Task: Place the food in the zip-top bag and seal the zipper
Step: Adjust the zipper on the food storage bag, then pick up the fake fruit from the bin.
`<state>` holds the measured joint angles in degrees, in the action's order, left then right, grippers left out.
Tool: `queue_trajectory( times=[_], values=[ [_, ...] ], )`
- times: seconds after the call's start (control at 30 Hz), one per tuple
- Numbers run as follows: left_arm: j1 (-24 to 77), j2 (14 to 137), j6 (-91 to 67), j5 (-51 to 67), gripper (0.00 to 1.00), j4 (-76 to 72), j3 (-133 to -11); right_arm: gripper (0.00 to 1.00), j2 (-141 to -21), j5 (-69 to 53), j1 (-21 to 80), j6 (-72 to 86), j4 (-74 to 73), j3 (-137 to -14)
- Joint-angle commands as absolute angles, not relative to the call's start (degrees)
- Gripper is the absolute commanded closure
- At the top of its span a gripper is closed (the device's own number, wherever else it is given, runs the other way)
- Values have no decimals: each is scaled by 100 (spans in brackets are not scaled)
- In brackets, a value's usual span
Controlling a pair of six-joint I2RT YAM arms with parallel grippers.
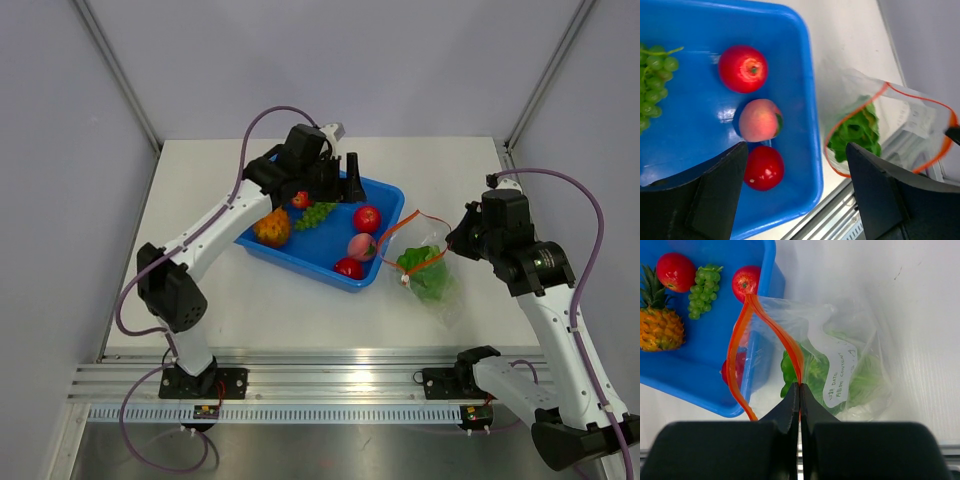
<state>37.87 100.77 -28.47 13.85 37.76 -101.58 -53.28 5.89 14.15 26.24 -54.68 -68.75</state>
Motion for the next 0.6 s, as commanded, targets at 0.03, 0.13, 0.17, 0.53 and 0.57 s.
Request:
queue_trajectory(
  times=[0.03,0.13,0.17,0.53,0.57],
  values=[
    [3823,10871,-3164,932,14,3928,-10203,100,-5282,527,1406,2689,-5256,-6978],
    [3849,11416,-3243,870,9,4122,-10441,100,-5265,510,1397,2663,-5247,-7022],
    [3876,11495,-3261,844,9,4131,-10502,100,-5256,510,1397,2663,-5264,-7049],
    [4034,12339,-3436,1283,11,3771,-10512,100,-5265,457,1397,2689,-5221,-6961],
    [4052,12401,-3445,1266,11,3771,-10503,100,-5256,448,1397,2707,-5212,-6961]
  ],
)
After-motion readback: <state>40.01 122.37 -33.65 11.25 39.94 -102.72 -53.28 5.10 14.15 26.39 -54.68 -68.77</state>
